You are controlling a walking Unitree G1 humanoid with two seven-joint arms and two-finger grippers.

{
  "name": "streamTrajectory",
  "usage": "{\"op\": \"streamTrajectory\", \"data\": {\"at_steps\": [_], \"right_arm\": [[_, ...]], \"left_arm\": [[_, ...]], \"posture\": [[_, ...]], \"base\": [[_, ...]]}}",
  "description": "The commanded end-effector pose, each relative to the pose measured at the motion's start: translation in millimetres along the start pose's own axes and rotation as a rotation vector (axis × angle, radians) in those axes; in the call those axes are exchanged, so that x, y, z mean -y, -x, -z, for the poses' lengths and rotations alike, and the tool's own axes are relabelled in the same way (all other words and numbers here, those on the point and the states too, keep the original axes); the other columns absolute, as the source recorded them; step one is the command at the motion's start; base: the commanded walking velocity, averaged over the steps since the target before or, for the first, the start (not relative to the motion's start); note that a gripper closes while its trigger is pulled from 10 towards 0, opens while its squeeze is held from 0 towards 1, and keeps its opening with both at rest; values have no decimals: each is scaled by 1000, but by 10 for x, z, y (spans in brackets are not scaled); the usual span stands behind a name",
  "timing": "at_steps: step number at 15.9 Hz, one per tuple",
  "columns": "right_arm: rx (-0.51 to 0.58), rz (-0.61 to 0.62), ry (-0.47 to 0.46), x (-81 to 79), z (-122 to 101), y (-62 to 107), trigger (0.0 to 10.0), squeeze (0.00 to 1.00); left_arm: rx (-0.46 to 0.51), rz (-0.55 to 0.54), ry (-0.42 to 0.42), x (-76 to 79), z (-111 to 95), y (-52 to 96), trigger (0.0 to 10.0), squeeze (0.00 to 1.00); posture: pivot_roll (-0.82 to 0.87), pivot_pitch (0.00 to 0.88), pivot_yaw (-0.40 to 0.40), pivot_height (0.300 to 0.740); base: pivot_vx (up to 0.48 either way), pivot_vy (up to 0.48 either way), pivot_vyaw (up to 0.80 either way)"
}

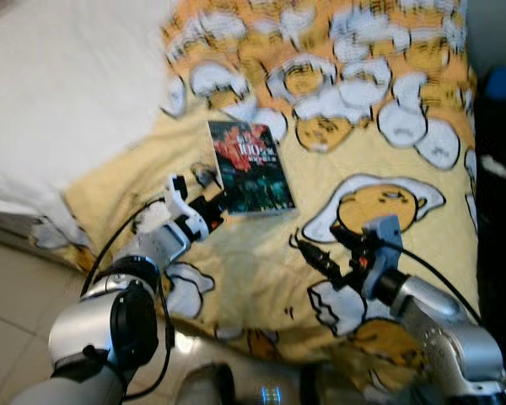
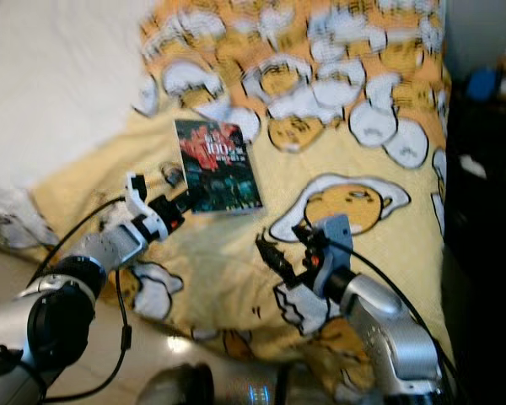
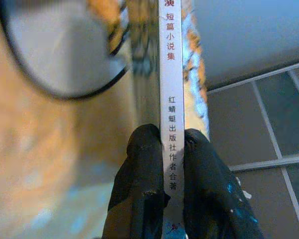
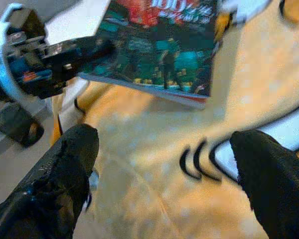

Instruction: Clean up the room

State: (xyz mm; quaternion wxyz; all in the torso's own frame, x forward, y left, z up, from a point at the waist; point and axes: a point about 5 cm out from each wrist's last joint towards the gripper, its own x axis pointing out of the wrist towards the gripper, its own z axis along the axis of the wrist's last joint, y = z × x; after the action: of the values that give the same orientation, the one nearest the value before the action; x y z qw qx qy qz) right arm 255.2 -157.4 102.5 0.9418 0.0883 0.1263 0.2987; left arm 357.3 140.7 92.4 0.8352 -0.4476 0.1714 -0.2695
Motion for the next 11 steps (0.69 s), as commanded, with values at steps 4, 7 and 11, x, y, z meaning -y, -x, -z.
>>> {"op": "streamTrajectory", "data": {"at_steps": [4,7,11], "right_arm": [[132,89,-54,120,-141,-63,10000,0],[236,79,-132,197,-307,-117,10000,0],[356,-19,-236,188,-543,-218,10000,1000]], "left_arm": [[21,235,-159,142,-267,137,0,0],[5,370,-241,208,-381,343,0,0],[-52,496,-314,352,-431,615,0,0]], "posture": [[-56,0,94,740],[-36,0,76,740],[-10,0,52,740]], "base": [[0,0,0],[0,0,0],[0,0,0]]}}
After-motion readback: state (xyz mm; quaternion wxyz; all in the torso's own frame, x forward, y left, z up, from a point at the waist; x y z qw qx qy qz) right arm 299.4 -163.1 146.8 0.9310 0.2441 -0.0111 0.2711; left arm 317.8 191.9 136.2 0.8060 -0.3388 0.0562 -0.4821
